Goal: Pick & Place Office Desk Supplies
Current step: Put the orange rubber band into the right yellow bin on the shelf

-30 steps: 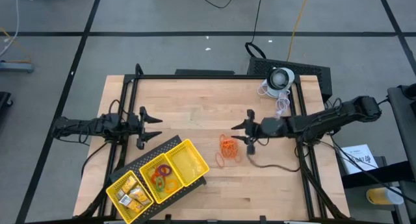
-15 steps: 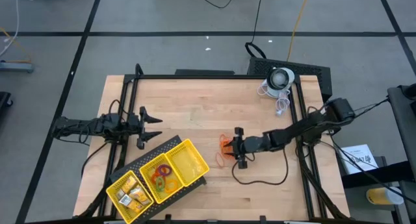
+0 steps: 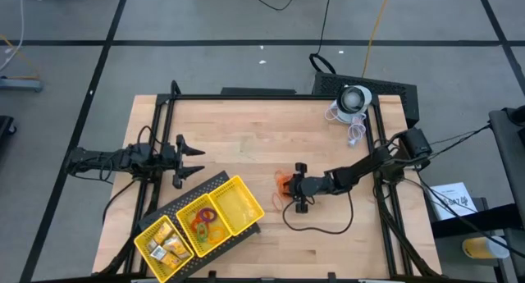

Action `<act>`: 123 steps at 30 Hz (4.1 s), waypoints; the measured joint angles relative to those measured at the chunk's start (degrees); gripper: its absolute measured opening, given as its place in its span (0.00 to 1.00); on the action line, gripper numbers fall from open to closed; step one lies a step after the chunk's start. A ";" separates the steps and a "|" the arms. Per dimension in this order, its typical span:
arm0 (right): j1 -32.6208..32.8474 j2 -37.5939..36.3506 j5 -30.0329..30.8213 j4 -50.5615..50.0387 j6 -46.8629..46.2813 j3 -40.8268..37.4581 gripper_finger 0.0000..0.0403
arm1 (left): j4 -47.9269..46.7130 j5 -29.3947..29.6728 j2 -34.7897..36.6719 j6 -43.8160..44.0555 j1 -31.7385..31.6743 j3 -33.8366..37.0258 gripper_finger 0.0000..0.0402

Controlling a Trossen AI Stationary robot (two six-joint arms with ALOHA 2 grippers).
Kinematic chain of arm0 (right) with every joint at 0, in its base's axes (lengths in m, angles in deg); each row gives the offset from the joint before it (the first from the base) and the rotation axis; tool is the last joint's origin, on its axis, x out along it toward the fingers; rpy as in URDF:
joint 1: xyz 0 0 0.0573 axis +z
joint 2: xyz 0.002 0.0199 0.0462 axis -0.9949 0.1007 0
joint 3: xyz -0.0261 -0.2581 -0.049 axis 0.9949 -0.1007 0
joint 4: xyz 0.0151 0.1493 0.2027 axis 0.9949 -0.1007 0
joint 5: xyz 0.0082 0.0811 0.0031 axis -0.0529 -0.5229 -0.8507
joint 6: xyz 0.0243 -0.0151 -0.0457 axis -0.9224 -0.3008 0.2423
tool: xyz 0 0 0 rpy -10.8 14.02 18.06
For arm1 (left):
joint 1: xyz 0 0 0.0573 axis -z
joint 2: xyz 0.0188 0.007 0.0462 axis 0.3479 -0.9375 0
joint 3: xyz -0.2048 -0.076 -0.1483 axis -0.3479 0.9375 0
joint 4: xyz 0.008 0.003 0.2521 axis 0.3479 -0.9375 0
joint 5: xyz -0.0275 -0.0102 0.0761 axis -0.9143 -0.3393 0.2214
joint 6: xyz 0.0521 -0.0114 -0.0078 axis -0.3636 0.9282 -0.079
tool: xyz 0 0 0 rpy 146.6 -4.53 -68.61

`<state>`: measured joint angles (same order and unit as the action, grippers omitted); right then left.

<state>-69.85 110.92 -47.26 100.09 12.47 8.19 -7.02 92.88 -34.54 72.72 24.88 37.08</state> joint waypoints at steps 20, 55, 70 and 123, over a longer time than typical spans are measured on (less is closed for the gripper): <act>-0.47 -0.88 0.03 0.08 -0.88 -0.02 0.01 | 0.04 0.01 0.00 -0.02 0.00 0.00 0.64; -0.79 -19.17 -20.16 5.22 14.30 18.17 0.00 | 0.07 0.02 0.00 -0.04 0.00 0.02 0.64; -0.74 -4.15 -29.14 4.20 13.43 32.22 0.00 | 0.07 0.02 0.00 -0.04 0.00 0.02 0.64; -0.65 -10.93 -24.92 -28.25 7.97 33.77 0.60 | 0.09 0.00 0.00 -0.04 0.01 0.02 0.64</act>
<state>-70.50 99.99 -72.18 71.84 20.44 41.96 -6.93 92.88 -34.54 72.69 24.88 37.10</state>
